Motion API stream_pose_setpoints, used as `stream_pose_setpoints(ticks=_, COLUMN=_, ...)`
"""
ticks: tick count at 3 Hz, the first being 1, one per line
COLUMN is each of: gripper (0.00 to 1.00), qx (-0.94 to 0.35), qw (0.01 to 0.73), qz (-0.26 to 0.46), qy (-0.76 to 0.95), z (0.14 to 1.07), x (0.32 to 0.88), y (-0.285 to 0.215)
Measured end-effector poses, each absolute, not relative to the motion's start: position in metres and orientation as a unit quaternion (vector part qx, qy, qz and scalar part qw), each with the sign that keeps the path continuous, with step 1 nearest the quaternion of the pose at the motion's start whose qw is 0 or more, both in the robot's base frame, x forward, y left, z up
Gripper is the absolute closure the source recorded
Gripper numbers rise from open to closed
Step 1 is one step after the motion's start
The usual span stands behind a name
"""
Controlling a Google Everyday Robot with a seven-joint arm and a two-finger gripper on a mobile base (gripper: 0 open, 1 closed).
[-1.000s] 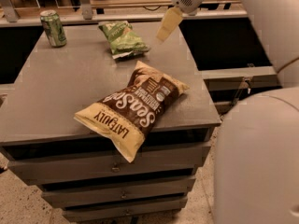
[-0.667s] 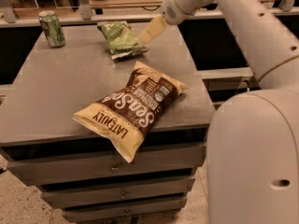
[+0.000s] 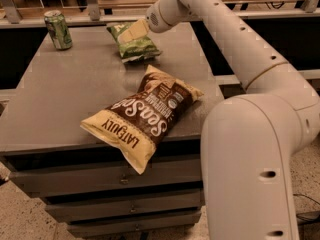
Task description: Pick green jalapeno chip bag
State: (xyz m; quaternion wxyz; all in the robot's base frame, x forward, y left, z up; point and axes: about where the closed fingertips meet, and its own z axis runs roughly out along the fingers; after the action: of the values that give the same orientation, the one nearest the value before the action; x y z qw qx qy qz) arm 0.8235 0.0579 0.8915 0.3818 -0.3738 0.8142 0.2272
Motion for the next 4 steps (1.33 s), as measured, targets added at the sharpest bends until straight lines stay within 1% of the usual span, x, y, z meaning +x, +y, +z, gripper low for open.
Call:
stream_pose_setpoints(ticks=1, gripper=0.00, qx=-0.367, qw=0.384, qz=0.233, qy=0.815, z=0.889, x=0.828, y=0.066)
stream_pose_setpoints(ticks=3, gripper=0.00, qx=-0.375, qw=0.358, qz=0.168, qy=0.838, z=0.868, x=0.808, y=0.025)
stream_pose_setpoints(ticks=4, gripper=0.00, qx=-0.375, qw=0.358, qz=0.168, qy=0.838, z=0.868, x=0.808, y=0.025)
